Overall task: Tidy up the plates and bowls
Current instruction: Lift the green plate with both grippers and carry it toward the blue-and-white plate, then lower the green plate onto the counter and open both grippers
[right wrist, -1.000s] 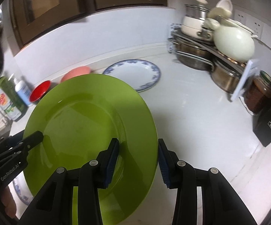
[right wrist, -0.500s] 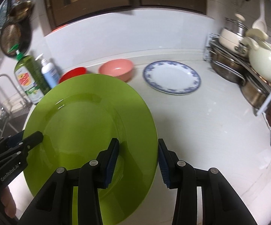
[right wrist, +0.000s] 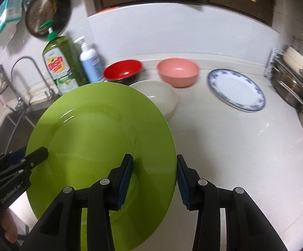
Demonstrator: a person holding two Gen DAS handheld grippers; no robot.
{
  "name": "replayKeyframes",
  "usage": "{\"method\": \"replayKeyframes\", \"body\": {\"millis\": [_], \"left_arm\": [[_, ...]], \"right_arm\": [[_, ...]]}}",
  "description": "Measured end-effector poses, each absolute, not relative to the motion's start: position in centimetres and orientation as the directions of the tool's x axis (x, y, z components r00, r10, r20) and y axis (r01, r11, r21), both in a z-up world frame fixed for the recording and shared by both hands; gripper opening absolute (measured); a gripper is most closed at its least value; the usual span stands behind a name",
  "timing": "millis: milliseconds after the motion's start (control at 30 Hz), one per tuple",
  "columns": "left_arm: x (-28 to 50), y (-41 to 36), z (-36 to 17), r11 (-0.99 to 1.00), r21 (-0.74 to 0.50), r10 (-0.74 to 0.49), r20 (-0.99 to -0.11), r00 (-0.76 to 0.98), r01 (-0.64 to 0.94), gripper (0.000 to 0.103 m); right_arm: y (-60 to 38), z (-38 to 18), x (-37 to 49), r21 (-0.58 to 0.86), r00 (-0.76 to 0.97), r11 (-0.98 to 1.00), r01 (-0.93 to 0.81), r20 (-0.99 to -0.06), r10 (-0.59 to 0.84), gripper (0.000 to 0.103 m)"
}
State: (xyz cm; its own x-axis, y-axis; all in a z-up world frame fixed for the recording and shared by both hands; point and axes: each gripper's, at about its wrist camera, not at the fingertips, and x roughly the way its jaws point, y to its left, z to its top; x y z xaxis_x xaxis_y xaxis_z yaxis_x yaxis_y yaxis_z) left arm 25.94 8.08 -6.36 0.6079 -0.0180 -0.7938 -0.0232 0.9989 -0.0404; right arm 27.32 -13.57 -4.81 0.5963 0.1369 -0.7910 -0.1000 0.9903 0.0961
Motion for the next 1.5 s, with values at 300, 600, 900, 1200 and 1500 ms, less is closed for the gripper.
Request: {"method": "replayKeyframes", "body": {"millis": [300,600,900,1200,1500], "left_arm": [[26.6,10.3,-8.8,0.998,-0.033,0.008,-0.829,0.559,-0.063,0.042],[28.1,11.5,-11.8,0.997,-0.037,0.003,-0.875,0.485,-0.072,0.042],[28.7,11.7,-13.4,0.997,-0.028,0.007,-0.897,0.442,-0.074,0.042],[29.0,11.9,-14.1,0.997,-0.03,0.004,-0.908,0.42,-0.075,0.041],[28.9,11.9,-14.1,0.998,-0.019,0.012,-0.905,0.426,-0.068,0.041]], "right_arm": [[-10.7,-6.9,28.8,0.111,0.546,0.983,-0.147,-0.819,0.174,0.042],[-9.0,-10.1,30.4,0.112,0.471,0.982,-0.155,-0.865,0.173,0.042],[-8.5,-12.0,31.3,0.111,0.418,0.982,-0.153,-0.893,0.166,0.042],[-7.9,-12.7,31.7,0.095,0.392,0.982,-0.164,-0.907,0.153,0.042],[-7.6,-12.9,31.6,0.069,0.394,0.982,-0.178,-0.909,0.136,0.043]]}}
